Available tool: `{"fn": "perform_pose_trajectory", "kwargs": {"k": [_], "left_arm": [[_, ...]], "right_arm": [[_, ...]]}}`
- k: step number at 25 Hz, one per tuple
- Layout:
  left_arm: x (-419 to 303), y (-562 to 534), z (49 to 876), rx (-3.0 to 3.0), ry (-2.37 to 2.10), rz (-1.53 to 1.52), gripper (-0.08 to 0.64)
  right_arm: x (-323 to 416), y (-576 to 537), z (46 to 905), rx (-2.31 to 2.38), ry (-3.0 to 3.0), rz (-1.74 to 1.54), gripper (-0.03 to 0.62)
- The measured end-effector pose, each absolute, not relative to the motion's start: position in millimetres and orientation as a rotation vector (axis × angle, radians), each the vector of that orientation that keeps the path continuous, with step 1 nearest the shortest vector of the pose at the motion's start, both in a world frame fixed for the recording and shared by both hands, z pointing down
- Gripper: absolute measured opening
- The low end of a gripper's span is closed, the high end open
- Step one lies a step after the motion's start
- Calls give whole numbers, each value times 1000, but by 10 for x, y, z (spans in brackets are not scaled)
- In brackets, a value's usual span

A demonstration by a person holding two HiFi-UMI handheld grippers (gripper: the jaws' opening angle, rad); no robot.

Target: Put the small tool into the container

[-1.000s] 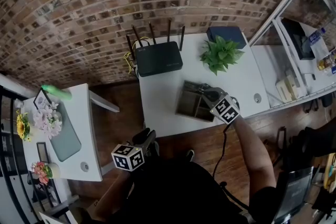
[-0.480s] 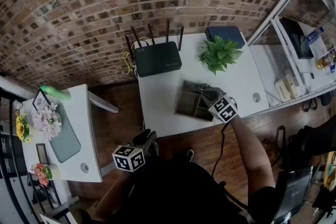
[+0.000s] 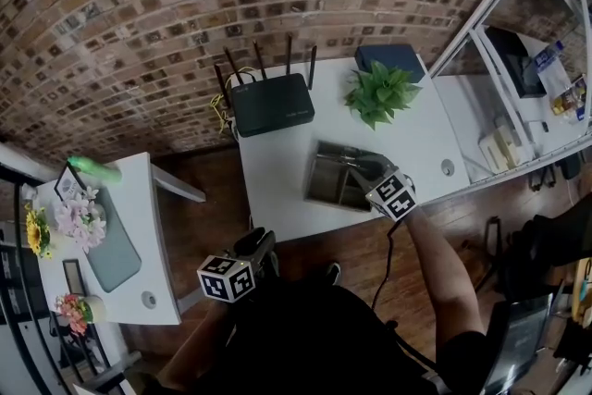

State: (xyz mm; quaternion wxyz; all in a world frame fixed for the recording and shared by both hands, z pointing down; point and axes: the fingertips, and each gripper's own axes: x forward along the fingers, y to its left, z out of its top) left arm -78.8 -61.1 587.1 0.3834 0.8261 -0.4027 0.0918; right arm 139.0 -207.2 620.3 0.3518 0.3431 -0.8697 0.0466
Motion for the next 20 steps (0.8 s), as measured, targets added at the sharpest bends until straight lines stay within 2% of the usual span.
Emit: {"fn": "perform_pose_trajectory", "kwargs": {"k": [6,11,20], "left_arm": [[-704,-618,5840,2138,-1003,250,107],[-683,-693,5753,2171,-1035,242,67],[-341,-693,5664,2233,-933,271,58]], "right_arm": [[1587,-1990,6034,1034,-2306,207,45],[1593,-1729,5575,1266,-2448,395,25],[1575,-1015,5560,1486,-2487,716,14]]}}
